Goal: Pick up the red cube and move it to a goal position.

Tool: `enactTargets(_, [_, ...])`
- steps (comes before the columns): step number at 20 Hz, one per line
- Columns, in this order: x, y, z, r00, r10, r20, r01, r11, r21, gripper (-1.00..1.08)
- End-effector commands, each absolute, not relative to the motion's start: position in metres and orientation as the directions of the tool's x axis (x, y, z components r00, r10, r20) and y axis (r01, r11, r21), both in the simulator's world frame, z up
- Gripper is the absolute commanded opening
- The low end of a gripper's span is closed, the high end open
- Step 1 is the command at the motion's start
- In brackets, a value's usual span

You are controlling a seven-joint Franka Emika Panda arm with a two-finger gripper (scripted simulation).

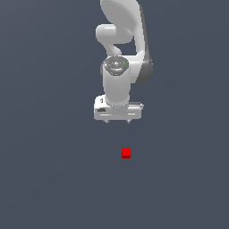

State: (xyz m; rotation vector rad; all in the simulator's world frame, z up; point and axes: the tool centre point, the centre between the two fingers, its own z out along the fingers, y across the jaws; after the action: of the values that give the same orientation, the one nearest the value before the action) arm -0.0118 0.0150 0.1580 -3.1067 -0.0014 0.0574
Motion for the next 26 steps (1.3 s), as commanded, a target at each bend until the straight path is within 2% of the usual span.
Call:
enactTargets(1, [-0.012, 0.015, 0.158, 0.999, 0.002, -0.037, 0.0, -0.999, -0.034, 1.0])
enactTargets(12, [0.004, 0.022, 0.134, 0.999, 0.011, -0.03, 0.01, -1.0, -0.029, 1.0])
enactTargets(26, [0.062, 0.047, 0.053, 0.999, 0.045, -0.009, 0.045, -0.999, -0.009, 1.0])
